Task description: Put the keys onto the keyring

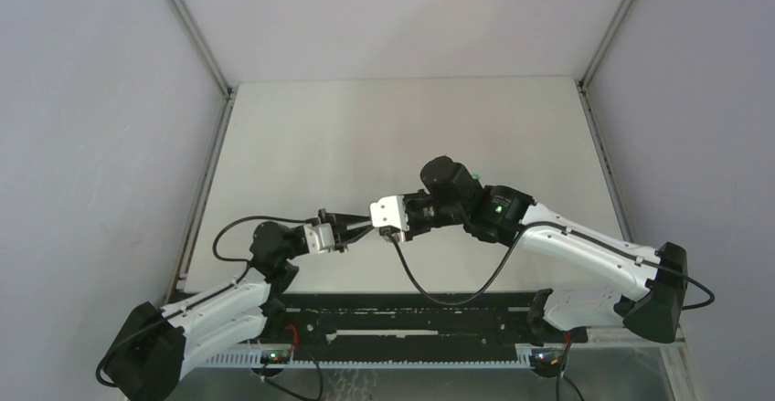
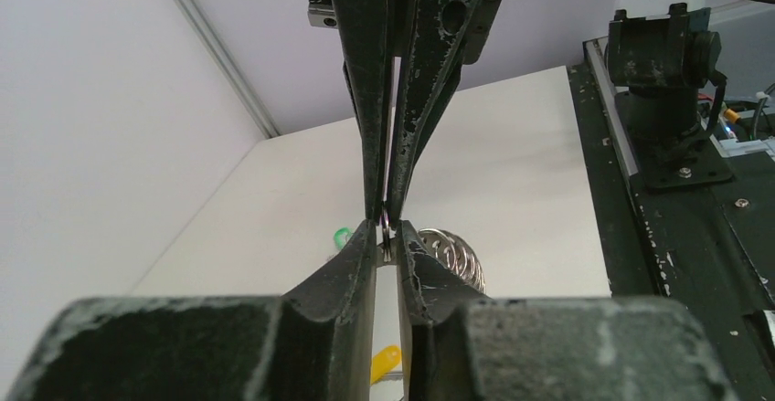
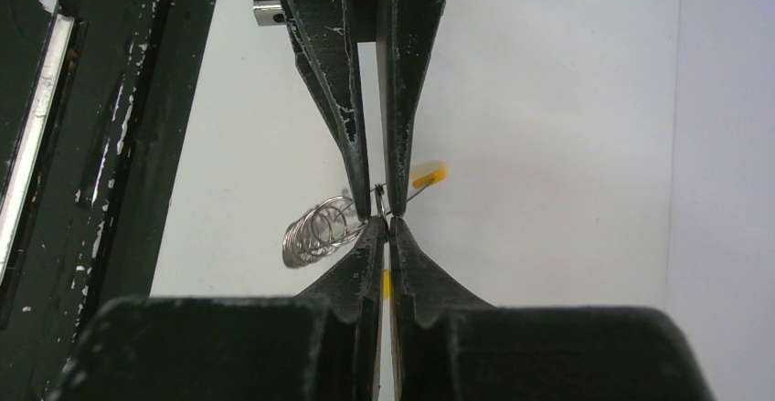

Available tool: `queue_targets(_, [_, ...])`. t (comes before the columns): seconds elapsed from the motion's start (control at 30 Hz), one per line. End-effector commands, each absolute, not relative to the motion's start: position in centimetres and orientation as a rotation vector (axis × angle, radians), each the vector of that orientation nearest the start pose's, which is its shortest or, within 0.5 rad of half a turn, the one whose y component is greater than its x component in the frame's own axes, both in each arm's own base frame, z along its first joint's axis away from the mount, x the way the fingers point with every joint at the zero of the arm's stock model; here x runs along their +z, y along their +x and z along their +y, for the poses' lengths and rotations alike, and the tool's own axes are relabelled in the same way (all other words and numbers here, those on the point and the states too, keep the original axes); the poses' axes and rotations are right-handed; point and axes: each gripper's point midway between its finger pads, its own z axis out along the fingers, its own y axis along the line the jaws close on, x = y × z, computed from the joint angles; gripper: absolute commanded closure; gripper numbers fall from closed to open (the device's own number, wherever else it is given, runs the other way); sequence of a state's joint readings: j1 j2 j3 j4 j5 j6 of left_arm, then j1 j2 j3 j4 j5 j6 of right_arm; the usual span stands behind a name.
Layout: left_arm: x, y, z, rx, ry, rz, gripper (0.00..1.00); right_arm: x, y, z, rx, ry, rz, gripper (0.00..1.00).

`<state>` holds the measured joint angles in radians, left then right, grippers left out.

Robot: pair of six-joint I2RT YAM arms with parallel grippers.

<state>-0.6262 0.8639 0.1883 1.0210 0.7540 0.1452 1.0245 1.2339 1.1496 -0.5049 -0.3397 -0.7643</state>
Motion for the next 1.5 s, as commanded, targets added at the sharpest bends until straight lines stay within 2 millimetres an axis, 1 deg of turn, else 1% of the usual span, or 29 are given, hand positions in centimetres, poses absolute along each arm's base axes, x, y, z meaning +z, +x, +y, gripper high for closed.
queue_targets(0.0, [26.8, 16.6, -26.3, -0.830, 1.066, 0.771, 0.85, 26.9, 16.7, 34.1, 0.498, -1.763, 1.120, 1.00])
queue_targets(0.1, [26.7, 16.7, -26.4, -0.828, 1.068, 0.778, 0.85, 27.1, 16.6, 34.1, 0.500, -1.760, 1.113, 1.00])
queue_targets(0.17, [26.5, 16.9, -26.3, -0.820, 1.066, 0.789, 0.82, 27.3, 16.5, 34.0, 0.501, -1.757, 1.108, 1.00])
queue_targets(0.27, [26.1, 17.2, -26.3, -0.804, 1.066, 0.810, 0.80, 27.6, 16.4, 33.9, 0.505, -1.752, 1.099, 1.00])
queue_targets(0.67, [26.1, 17.6, -26.3, -0.798, 1.063, 0.827, 0.85, 28.1, 16.0, 34.0, 0.529, -1.744, 1.084, 1.00])
queue_targets(0.73, [26.1, 17.6, -26.3, -0.800, 1.065, 0.826, 0.87, 28.1, 15.9, 34.1, 0.536, -1.746, 1.081, 1.00])
queue_targets(0.83, [26.2, 17.4, -26.3, -0.803, 1.068, 0.820, 0.99, 28.0, 15.9, 34.2, 0.538, -1.748, 1.085, 1.00])
queue_targets(1.0, [26.2, 17.4, -26.1, -0.787, 1.060, 0.814, 1.00, 27.8, 16.0, 34.3, 0.547, -1.734, 1.114, 1.00])
queue_targets(1.1, [25.9, 18.0, -25.6, -0.746, 1.030, 0.835, 1.00, 28.1, 16.1, 34.1, 0.553, -1.702, 1.143, 0.92])
queue_targets(1.17, [25.8, 18.6, -25.2, -0.711, 0.995, 0.849, 1.00, 28.4, 16.3, 33.8, 0.559, -1.675, 1.172, 0.83])
queue_targets(1.23, [25.8, 19.2, -24.6, -0.677, 0.950, 0.859, 1.00, 28.5, 16.7, 33.5, 0.568, -1.632, 1.214, 0.75])
queue_targets(1.33, [25.5, 19.7, -23.9, -0.646, 0.896, 0.868, 1.00, 28.6, 18.8, 32.5, 0.542, -1.483, 1.326, 0.67])
queue_targets(1.47, [24.6, 20.5, -23.0, -0.599, 0.844, 0.896, 1.00, 27.9, 22.6, 30.1, 0.531, -1.213, 1.551, 0.60])
